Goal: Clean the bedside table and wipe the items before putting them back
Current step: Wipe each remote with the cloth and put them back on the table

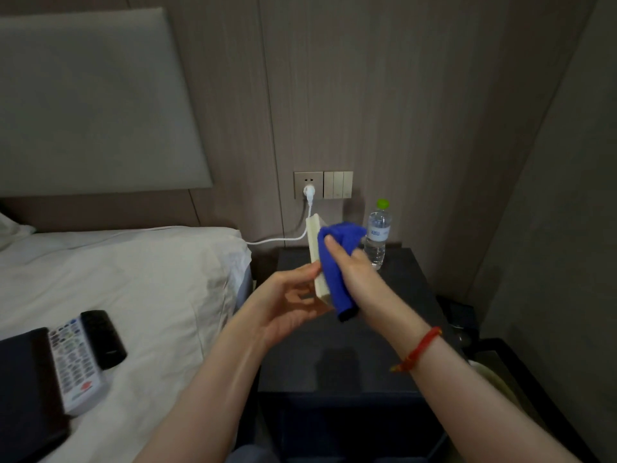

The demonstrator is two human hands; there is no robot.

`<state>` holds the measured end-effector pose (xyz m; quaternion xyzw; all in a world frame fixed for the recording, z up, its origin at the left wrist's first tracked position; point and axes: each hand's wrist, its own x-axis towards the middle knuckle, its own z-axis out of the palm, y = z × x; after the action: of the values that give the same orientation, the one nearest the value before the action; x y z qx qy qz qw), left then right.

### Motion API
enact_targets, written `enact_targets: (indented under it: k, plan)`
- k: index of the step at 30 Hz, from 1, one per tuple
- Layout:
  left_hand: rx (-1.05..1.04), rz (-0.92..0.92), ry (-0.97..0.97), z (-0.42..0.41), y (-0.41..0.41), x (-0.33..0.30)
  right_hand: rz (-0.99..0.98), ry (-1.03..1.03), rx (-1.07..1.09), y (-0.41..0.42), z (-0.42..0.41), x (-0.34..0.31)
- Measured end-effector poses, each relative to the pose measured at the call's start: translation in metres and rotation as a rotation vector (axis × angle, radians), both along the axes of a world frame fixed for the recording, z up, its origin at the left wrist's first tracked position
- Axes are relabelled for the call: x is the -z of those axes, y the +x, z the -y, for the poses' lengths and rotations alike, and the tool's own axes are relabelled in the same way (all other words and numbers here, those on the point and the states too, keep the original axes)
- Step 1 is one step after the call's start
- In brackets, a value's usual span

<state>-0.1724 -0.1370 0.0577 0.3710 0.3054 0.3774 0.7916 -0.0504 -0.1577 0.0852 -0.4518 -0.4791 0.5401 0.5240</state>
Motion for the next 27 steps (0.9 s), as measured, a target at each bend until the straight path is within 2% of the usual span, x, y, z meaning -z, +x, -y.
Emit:
enact_targets:
  k: [4,7,11,13,17,22,24,27]
  plan:
    - [0.084,-0.021,0.134,0.0,-0.007,-0.001,-0.074,0.178,-0.026,0.001,0.014,0.017]
    - [0.145,-0.073,0.187,0.002,-0.007,-0.002,-0.009,0.245,-0.003,0.005,0.009,0.009]
    - [0.038,-0.222,0.31,0.006,-0.004,-0.004,0.229,0.388,0.022,0.01,-0.006,-0.013]
    - [-0.053,-0.28,0.363,0.008,-0.002,-0.005,0.24,0.369,0.039,0.011,-0.013,-0.018]
    - [-0.204,-0.377,0.434,0.009,0.004,-0.004,-0.053,0.071,0.173,0.008,-0.022,-0.014]
    - [-0.358,-0.552,0.742,0.01,0.005,-0.002,-0.538,-0.257,0.039,0.013,-0.016,-0.004]
    - [-0.412,-0.579,0.754,0.009,0.005,-0.002,-0.633,-0.286,-0.054,0.015,-0.008,0.006]
    - [-0.48,-0.498,0.629,0.006,0.007,-0.005,-0.64,-0.265,-0.177,0.006,0.005,0.026]
